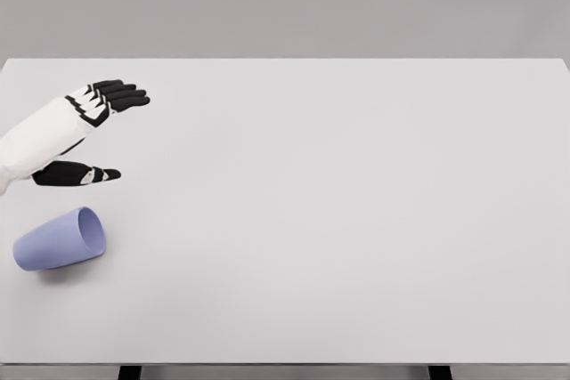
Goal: Flip the cup with left arm and place it on the table
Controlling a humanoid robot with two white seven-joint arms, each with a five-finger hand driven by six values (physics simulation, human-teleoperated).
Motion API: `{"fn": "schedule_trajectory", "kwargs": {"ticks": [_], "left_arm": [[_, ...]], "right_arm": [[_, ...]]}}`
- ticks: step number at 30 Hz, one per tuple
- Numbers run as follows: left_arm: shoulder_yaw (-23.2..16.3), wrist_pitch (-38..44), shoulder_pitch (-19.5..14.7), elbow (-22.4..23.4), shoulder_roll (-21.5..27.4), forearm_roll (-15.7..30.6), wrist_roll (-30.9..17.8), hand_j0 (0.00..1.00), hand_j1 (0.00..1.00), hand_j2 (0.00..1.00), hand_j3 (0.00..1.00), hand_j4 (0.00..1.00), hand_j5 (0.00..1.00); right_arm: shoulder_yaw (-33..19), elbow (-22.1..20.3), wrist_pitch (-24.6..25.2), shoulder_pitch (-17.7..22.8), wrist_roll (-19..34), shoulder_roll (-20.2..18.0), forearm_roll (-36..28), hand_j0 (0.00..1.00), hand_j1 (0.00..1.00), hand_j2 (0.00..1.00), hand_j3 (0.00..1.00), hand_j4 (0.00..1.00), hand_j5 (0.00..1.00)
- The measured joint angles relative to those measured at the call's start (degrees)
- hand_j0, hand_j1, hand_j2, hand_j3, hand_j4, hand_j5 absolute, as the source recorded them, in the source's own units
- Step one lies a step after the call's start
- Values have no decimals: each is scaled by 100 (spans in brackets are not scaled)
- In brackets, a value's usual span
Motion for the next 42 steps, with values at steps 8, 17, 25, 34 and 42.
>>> {"fn": "schedule_trajectory", "kwargs": {"ticks": [8,17,25,34,42], "left_arm": [[3,0,0,11,13,-141,0,100,100,100,100,100,100],[-65,1,-87,50,176,-202,1,100,100,100,100,100,100],[-2736,1,-2743,65,1562,819,-7,100,100,100,100,100,100],[-5893,-2,-5205,55,2812,1999,-9,100,100,100,100,100,100],[-8602,-1,-7638,-36,3379,2148,-9,100,100,100,100,100,100]], "right_arm": [[28,31,15,9,-1,0,0,100,100,100,100,100,100],[29,35,17,9,-1,0,0,100,100,100,100,100,100],[29,35,18,9,-1,0,0,100,100,100,100,100,100],[29,36,18,9,-1,0,0,100,100,100,100,100,100],[29,36,18,9,-1,0,0,100,100,100,100,100,100]]}}
